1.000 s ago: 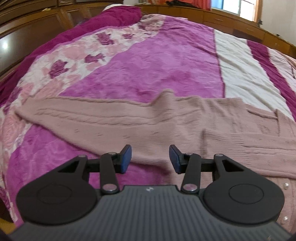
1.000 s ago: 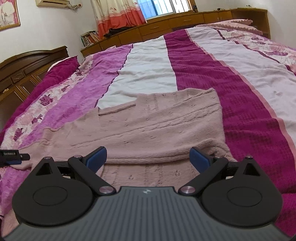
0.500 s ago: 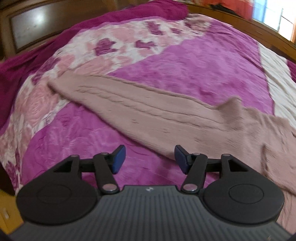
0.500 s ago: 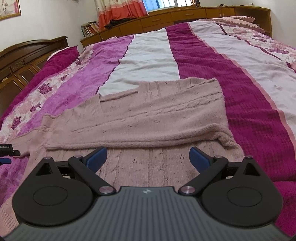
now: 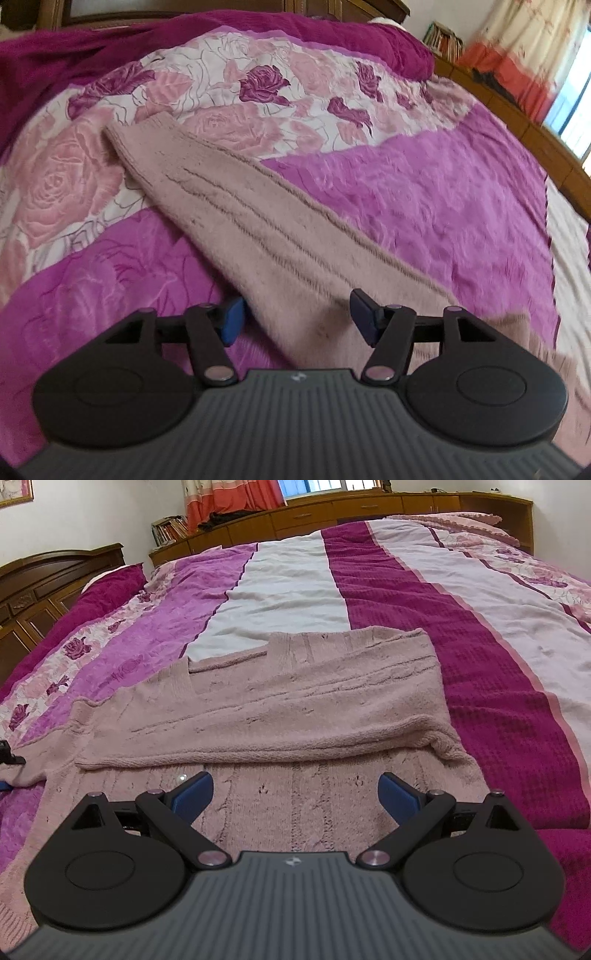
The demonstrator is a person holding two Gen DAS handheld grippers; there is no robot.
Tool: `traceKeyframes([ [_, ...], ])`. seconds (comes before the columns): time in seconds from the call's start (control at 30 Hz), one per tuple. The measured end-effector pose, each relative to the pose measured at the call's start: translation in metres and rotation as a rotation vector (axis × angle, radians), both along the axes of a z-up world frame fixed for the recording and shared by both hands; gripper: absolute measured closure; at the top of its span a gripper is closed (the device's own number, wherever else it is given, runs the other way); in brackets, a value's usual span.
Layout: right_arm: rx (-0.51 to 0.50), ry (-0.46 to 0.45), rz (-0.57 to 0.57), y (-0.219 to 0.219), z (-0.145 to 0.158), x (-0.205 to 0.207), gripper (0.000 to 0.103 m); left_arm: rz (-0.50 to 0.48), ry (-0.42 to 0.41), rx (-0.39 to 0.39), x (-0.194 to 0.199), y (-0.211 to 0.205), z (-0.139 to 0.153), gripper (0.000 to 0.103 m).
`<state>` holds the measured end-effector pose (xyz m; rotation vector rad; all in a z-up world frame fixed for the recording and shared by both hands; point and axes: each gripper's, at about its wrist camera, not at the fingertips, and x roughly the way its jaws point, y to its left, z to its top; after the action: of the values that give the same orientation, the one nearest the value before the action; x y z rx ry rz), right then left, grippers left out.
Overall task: Fold small clothes
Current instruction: 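Move the left gripper to the other sleeve cuff and grasp it, then lift the sleeve with the left gripper, fold it across the front, release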
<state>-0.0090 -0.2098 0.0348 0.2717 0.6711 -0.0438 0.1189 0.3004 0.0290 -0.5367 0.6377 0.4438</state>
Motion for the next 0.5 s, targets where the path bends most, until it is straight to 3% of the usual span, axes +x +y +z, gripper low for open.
traceKeyframes([
  [0.13,-0.011,0.007,-0.001,0.004,-0.002,0.003,0.004,0.008,-0.031,0.003,0.007,0.006,-0.003,0.041],
  [0.33,-0.014,-0.01,-0.029,0.002,0.001,0.006,0.004,-0.04,-0.021,0.126,0.022,-0.003,-0.003,0.043],
  [0.47,-0.009,-0.007,-0.039,-0.002,0.0,0.006,0.004,-0.1,0.007,0.201,0.027,-0.012,0.0,0.091],
  [0.5,-0.009,-0.007,-0.04,-0.003,-0.001,0.006,0.004,-0.11,-0.002,0.198,0.024,-0.012,0.003,0.092],
])
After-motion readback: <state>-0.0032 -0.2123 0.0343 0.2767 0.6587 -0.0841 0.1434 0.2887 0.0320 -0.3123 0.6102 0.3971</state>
